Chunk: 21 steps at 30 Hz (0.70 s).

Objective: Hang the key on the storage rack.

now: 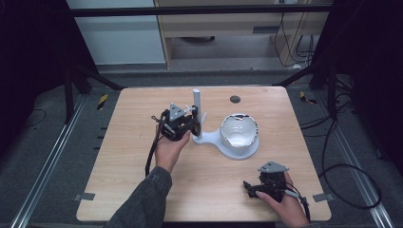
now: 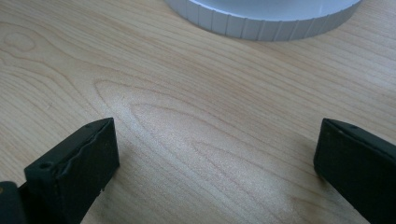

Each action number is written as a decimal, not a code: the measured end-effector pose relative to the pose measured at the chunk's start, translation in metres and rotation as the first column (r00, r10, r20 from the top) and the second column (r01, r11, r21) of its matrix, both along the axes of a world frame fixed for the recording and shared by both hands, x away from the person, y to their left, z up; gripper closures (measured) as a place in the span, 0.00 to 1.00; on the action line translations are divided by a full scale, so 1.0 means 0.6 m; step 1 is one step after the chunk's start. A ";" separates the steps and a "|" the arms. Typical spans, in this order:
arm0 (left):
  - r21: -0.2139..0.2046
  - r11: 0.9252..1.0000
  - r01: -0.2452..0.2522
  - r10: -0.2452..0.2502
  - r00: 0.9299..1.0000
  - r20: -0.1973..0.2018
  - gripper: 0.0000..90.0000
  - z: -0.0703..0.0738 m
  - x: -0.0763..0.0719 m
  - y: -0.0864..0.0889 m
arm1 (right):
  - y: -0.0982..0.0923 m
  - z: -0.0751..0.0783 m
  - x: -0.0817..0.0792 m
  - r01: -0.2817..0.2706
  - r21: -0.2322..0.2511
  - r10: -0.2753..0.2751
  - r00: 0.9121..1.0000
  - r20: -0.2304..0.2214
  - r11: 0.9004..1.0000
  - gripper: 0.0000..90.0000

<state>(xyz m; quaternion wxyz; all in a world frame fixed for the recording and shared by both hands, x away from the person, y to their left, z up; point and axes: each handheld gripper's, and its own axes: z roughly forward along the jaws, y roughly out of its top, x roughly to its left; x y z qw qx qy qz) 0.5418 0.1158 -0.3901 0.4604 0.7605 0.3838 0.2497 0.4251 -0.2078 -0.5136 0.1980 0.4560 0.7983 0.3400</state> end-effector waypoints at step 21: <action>0.058 0.997 0.058 -0.057 0.998 -0.023 0.36 -0.008 -0.056 0.023 | 0.000 -0.001 0.000 -0.001 -0.006 0.001 1.000 0.005 1.000 0.00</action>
